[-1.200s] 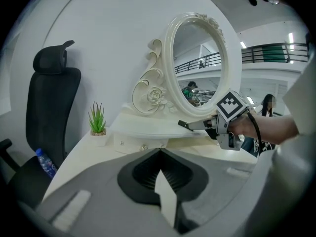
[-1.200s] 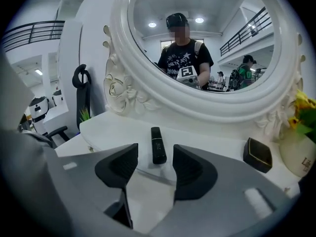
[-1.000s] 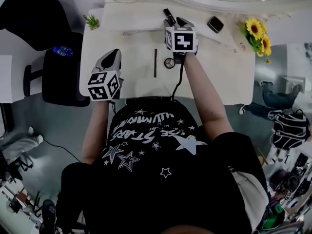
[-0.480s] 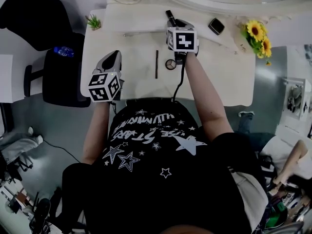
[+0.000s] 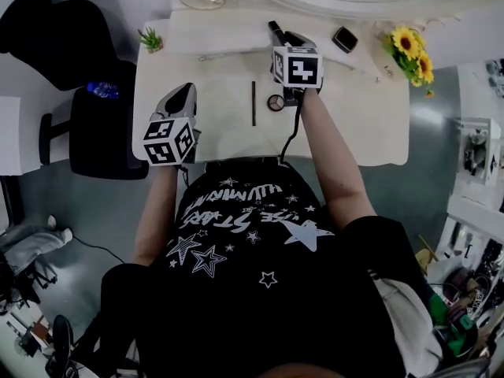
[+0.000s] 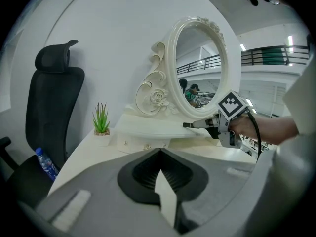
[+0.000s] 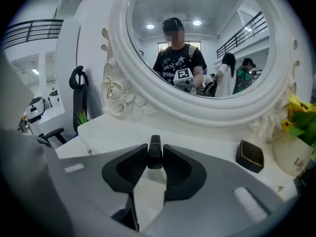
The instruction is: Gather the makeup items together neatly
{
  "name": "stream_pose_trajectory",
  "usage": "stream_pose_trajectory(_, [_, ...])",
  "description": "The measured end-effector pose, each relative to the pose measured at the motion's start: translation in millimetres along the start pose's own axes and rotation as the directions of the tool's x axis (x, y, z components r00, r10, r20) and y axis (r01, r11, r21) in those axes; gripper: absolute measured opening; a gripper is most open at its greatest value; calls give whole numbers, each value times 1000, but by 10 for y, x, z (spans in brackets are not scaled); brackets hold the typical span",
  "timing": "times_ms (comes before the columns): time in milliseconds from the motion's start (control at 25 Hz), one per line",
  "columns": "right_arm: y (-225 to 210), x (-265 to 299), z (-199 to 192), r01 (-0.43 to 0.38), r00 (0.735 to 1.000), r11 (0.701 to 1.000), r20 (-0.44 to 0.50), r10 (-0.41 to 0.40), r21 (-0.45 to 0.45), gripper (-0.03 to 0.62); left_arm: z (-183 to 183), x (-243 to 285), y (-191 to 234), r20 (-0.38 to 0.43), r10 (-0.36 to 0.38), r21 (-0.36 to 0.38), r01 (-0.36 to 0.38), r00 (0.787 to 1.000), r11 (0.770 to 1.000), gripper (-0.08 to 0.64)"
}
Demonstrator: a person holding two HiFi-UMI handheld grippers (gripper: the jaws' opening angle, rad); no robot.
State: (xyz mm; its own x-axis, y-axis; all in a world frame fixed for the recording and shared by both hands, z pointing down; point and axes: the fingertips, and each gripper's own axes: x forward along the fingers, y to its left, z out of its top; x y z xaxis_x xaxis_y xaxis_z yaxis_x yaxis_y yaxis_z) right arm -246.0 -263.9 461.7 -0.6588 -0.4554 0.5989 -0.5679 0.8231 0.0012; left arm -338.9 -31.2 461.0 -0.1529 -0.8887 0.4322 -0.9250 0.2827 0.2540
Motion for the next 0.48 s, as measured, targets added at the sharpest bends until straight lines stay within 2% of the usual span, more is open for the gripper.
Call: stream_pose_trajectory(480, [23,-435,-82,69,996,997,57,-72,44,126,-95,-133,-68,-24,-73,32,73,997,997,0])
